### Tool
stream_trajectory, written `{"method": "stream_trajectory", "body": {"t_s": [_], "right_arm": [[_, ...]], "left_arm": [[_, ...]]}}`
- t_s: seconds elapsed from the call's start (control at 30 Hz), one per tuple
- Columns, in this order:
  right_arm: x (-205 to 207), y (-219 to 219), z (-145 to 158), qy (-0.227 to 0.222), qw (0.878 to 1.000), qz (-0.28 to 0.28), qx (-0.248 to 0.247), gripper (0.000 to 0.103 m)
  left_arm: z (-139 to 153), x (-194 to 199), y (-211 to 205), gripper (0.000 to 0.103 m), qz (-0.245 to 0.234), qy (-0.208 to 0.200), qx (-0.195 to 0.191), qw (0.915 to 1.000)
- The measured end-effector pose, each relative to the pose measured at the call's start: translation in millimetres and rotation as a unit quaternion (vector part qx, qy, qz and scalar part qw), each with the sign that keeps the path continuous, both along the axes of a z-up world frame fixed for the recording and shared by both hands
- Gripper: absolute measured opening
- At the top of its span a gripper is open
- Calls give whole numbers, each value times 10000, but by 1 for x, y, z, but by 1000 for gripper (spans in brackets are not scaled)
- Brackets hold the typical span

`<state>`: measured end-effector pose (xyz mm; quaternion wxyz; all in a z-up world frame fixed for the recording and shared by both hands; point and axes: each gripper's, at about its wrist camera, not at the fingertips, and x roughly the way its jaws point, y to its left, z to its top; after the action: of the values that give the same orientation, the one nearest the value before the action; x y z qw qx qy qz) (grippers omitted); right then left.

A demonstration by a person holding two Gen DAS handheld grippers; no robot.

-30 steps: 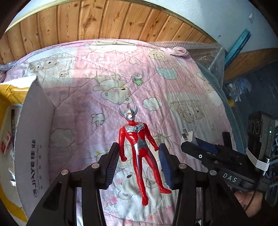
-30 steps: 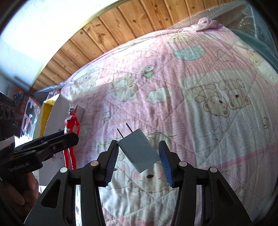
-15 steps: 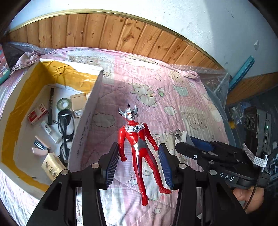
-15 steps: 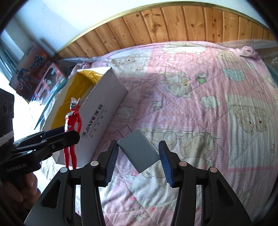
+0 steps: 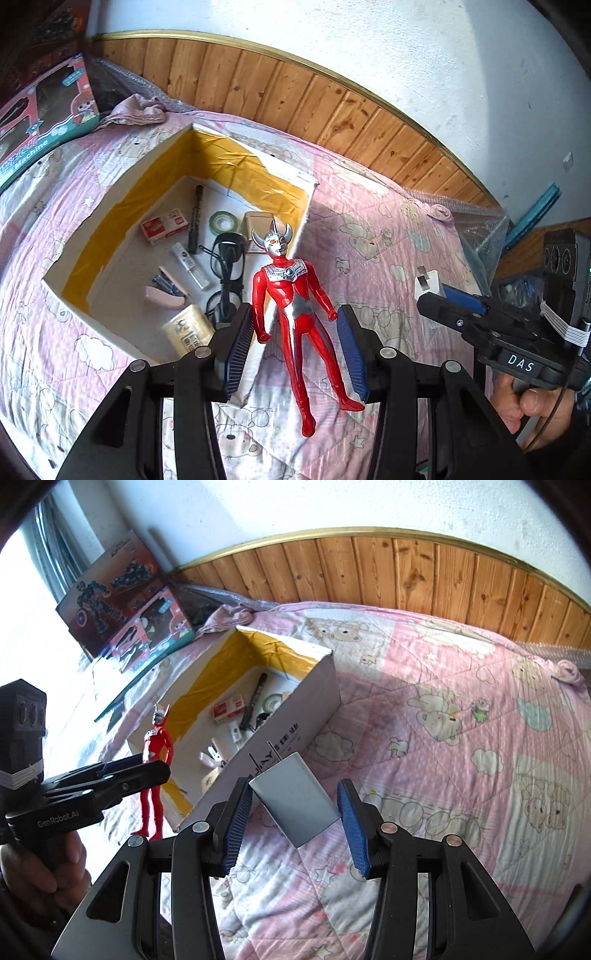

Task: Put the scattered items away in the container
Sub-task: 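Carry the red figure and white charger over the cardboard box with both tools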

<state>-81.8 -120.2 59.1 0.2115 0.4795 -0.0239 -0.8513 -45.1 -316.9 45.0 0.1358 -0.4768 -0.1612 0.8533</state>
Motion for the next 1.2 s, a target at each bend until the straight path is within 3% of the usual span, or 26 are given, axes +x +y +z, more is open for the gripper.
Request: {"method": "stream_trajectory", "body": {"t_s": [0.37, 0.77, 1.2], "right_arm": [[-16, -56, 21, 241, 9973, 691, 1, 50], [-60, -100, 19, 75, 9923, 1209, -265, 50], [-127, -150, 7, -84, 9873, 1555, -309, 50]], "left_arm": [[18, 2, -61, 48, 711, 183, -25, 9973], [23, -7, -104, 48, 1240, 159, -253, 9918], [10, -36, -102, 48, 1008, 53, -549, 9934]]}}
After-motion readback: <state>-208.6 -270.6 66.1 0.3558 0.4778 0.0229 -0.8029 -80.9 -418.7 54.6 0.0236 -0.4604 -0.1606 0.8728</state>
